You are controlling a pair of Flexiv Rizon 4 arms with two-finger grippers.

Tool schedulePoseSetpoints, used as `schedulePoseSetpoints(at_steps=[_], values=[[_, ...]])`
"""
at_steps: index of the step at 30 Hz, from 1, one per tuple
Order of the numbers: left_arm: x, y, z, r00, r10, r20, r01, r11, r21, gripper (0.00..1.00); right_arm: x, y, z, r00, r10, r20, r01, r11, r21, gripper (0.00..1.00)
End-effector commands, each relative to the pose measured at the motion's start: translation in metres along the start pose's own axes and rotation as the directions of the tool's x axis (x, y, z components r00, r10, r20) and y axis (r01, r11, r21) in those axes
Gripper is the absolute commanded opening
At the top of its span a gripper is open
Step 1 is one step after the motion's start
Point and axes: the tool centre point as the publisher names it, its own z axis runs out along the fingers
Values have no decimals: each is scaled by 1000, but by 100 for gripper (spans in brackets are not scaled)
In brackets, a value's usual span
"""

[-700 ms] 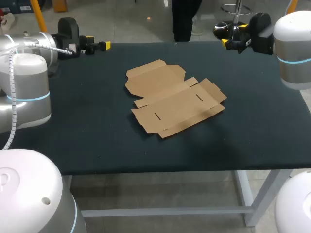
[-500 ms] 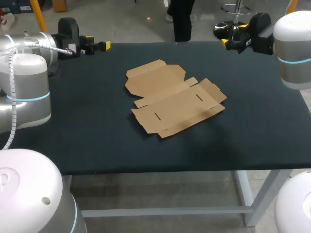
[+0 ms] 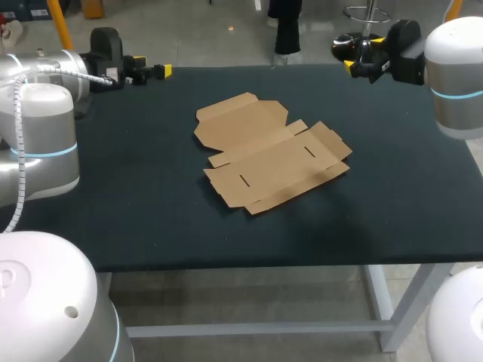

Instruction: Assemble the packaging by folding the flat box into shape, placing the metal phone stand inside, and closing the box properly

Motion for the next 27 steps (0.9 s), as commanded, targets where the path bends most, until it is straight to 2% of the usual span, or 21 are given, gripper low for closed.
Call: schedulePoseSetpoints(at_steps=[1, 7, 11, 16, 22, 27], values=[[0, 0, 0, 1000, 0, 1, 0, 1000, 0, 100, 0, -1, -1, 1000, 0, 1, 0, 1000, -3, 100], [0, 0, 0, 1000, 0, 1, 0, 1000, 0, 100, 0, -1, -1, 1000, 0, 1, 0, 1000, -3, 100], [3, -1, 6, 1000, -13, -22, 12, 999, -36, 100, -1, -2, 0, 1000, 12, -14, -12, 1000, 10, 100], [7, -4, 6, 993, -116, -37, 111, 987, -116, 100, -4, -2, -2, 996, 91, 1, -91, 987, 134, 100], [11, -6, 2, 964, -264, -19, 253, 940, -229, 100, -7, -5, -9, 986, 166, 3, -161, 954, 254, 100], [16, -4, -1, 927, -374, 14, 358, 877, -320, 100, -10, -11, -17, 972, 235, -26, -213, 919, 331, 100]])
